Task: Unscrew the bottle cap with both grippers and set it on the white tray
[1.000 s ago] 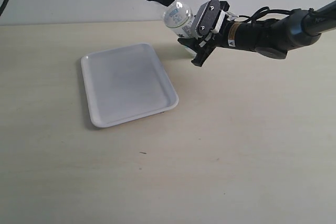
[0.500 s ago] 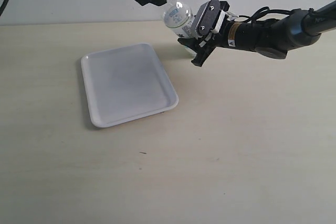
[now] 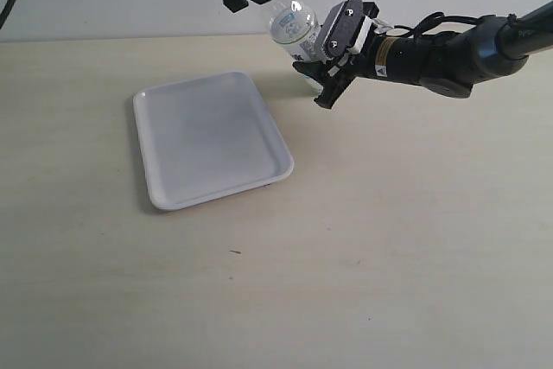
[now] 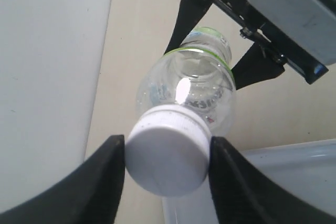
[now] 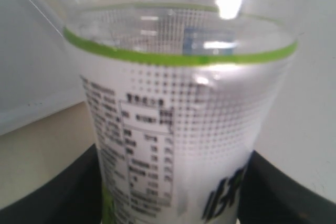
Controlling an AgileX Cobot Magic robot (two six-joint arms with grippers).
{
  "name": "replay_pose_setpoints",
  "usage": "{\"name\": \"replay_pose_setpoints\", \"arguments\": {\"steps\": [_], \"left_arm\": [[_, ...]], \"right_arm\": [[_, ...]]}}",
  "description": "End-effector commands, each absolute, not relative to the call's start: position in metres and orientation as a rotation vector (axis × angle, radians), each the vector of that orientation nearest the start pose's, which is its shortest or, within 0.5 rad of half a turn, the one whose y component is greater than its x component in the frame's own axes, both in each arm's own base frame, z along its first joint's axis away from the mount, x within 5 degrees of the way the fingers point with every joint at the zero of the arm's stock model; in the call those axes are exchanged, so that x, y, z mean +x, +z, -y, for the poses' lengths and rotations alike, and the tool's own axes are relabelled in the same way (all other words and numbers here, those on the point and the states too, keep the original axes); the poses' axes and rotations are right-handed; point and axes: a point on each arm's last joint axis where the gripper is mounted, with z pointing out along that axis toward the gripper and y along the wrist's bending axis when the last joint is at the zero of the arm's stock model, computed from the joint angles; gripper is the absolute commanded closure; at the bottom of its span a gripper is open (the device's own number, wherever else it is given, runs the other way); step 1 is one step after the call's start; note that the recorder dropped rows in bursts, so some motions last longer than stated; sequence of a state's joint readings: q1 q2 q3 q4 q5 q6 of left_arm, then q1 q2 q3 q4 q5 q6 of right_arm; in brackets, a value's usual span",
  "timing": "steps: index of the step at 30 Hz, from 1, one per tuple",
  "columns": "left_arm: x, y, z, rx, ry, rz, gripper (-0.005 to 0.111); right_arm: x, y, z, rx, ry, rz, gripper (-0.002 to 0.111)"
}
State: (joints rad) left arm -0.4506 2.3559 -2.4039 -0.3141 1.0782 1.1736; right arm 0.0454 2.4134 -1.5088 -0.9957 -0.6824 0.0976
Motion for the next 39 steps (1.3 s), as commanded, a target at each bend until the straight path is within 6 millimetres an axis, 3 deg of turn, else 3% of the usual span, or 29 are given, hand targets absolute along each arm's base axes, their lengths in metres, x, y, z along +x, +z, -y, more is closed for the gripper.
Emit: {"name": "replay_pose_setpoints", "arguments": {"steps": [1,2,6,16,32,39], "left_arm": [[0.461,0.287,0.252,1.704,-0.123,-1.722,0.099],[0.460,0.287,0.252,1.707,-0.128,-1.725,0.106],[0.456,0.285,0.253,1.725,-0.190,-1.757,0.107],[0.451,0.283,0.253,1.578,-0.321,-1.954,0.107],[0.450,0.283,0.254,1.111,-0.518,-2.310,0.107],[0.446,0.287,0.260,0.849,-0.719,-2.432,0.107]], "right_arm": [[0.491,0.084,-0.072,-1.082,0.064,-1.564,0.108],[0.491,0.083,-0.072,-1.083,0.060,-1.569,0.108],[0.491,0.082,-0.071,-1.091,0.048,-1.580,0.108],[0.492,0.079,-0.068,-1.115,0.008,-1.608,0.108],[0.492,0.079,-0.068,-1.114,0.011,-1.610,0.108],[0.492,0.079,-0.068,-1.112,0.011,-1.610,0.108]]}}
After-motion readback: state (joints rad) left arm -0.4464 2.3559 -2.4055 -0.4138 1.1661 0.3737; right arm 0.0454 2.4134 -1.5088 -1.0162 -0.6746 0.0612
